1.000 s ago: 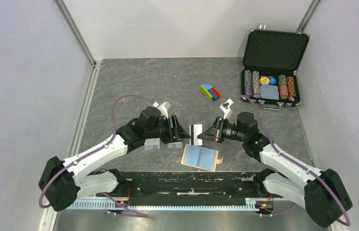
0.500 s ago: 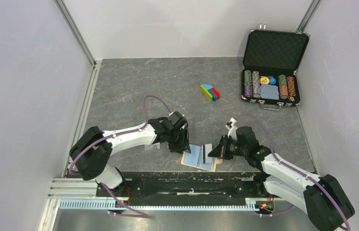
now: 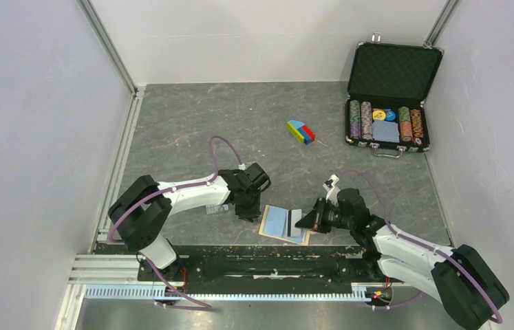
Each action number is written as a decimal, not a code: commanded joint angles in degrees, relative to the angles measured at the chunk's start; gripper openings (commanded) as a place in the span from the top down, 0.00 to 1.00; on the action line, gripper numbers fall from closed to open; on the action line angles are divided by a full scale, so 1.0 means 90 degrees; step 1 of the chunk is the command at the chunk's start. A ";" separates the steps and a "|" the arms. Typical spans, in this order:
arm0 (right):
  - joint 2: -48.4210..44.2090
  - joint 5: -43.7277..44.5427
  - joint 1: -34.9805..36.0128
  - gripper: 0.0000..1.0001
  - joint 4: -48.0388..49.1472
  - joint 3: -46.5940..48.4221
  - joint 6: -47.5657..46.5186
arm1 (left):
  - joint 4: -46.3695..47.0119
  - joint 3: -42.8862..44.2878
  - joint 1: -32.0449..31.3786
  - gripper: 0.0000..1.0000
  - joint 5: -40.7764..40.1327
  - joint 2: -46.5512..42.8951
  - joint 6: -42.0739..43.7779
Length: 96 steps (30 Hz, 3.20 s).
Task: Put the credit cards into the card holder
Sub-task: Insert the credit card into the card holder.
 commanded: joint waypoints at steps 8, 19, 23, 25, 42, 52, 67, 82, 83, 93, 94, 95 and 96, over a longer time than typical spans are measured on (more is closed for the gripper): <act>0.0635 0.0354 0.0251 1.00 0.0384 0.0235 0.0369 | 0.0140 -0.0229 -0.0209 0.76 -0.0078 0.0109 0.0044; 0.1278 0.0466 0.0281 1.00 0.0684 0.0312 0.0450 | 0.0189 -0.0273 -0.0400 0.78 -0.0068 0.0248 -0.0028; 0.1580 0.0408 0.0289 1.00 0.0831 0.0419 0.0332 | 0.0192 -0.0254 -0.0419 0.78 -0.0058 0.0266 -0.0029; 0.1677 0.0375 0.0289 1.00 0.0920 0.0454 0.0297 | 0.0198 -0.0244 -0.0428 0.78 -0.0048 0.0296 -0.0029; 0.2240 0.0575 0.0632 1.00 0.1889 0.0214 0.0369 | 0.0332 -0.0111 -0.0612 0.79 0.0129 0.0427 -0.0169; 0.2618 0.0669 0.1093 1.00 0.2311 0.0279 0.0621 | 0.0451 -0.0106 -0.0703 0.82 0.0203 0.0443 -0.0311; 0.1999 0.1312 0.1402 0.60 -0.0548 0.1530 -0.0790 | 0.0630 -0.0172 -0.0722 0.82 0.0235 0.0410 -0.0439; 0.2387 0.1500 0.1790 0.59 -0.1477 0.2146 -0.1239 | 0.0636 0.0197 -0.0717 0.82 0.0336 0.0630 -0.0419; 0.2444 0.1388 0.1811 0.65 -0.1328 0.2099 -0.1162 | 0.0689 0.0211 -0.0717 0.82 0.0377 0.0641 -0.0422; 0.2275 0.1193 0.1835 0.50 -0.0729 0.1933 -0.0882 | 0.0423 0.0224 -0.0708 0.78 0.0248 0.0174 -0.0445; 0.2147 0.1317 0.1835 0.47 -0.0961 0.2010 -0.0973 | 0.0377 0.0176 -0.0692 0.77 0.0218 0.0062 -0.0479; 0.2041 0.1450 0.1839 0.44 -0.1218 0.2104 -0.1070 | 0.0368 0.0091 -0.0663 0.74 0.0203 -0.0081 -0.0533; 0.1929 0.1531 0.1834 0.42 -0.1429 0.2172 -0.1152 | 0.0400 -0.0019 -0.0615 0.71 0.0255 -0.0227 -0.0584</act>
